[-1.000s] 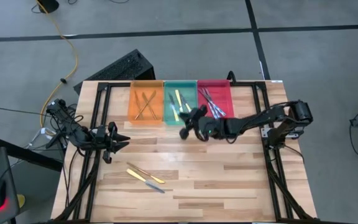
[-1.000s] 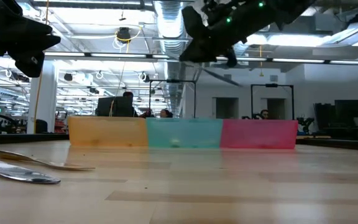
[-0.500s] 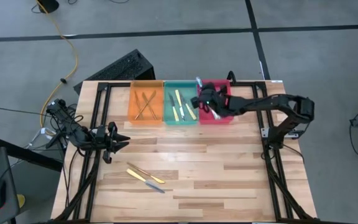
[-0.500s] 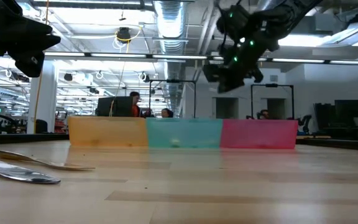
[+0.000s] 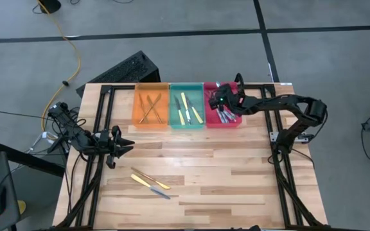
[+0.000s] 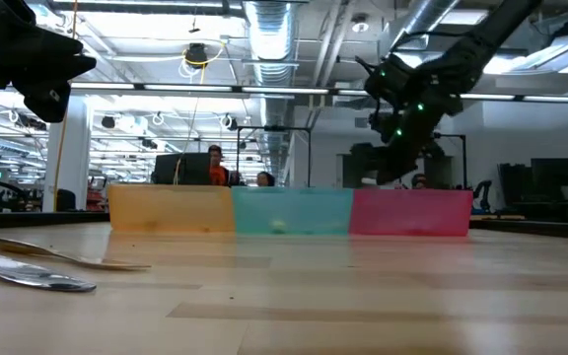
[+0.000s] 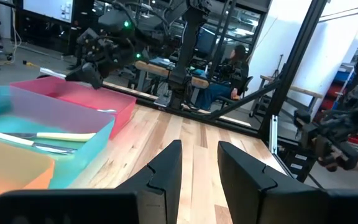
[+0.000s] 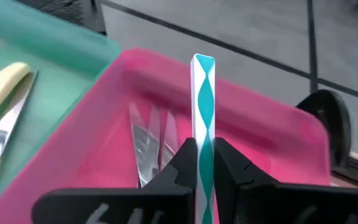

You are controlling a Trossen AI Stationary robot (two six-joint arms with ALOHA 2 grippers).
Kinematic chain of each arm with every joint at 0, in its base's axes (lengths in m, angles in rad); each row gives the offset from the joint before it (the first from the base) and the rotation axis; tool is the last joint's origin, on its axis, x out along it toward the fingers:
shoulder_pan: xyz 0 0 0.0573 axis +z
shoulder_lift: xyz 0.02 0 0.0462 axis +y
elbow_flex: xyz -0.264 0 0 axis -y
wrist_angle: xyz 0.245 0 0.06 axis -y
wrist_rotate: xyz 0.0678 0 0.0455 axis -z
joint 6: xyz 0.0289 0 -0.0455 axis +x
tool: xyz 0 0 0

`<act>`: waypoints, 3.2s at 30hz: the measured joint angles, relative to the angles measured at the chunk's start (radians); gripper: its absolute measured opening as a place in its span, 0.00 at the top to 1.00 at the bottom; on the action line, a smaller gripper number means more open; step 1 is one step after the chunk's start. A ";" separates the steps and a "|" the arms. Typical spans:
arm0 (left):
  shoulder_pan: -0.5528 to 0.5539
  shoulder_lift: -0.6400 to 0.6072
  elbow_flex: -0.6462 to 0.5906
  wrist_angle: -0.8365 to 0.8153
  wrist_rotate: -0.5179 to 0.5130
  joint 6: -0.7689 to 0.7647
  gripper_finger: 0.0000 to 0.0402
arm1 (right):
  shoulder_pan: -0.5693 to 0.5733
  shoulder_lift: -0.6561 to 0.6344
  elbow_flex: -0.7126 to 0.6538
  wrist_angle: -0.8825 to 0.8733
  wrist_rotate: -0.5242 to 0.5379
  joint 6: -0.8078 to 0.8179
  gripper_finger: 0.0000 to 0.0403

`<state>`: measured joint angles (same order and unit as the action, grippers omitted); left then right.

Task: Sort silverware by color (type)
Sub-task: Put the blue patterned table knife into the red bin, then put the gold table knife into the orange bin

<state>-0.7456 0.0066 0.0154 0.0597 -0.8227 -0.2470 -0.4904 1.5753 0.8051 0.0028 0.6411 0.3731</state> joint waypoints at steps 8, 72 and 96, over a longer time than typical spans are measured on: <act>0.000 0.000 0.000 0.000 0.000 0.000 0.78 | -0.059 0.000 -0.137 0.248 -0.143 -0.044 0.91; 0.000 0.000 0.000 0.000 0.000 0.000 0.78 | -0.113 0.000 -0.156 0.354 -0.308 -0.137 0.56; 0.000 0.000 0.000 0.000 0.000 0.000 0.78 | -0.008 0.000 0.165 0.377 -0.631 -0.145 0.54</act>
<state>-0.7455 0.0065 0.0154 0.0599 -0.8225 -0.2470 -0.4985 1.5753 0.9698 0.3794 0.0105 0.2279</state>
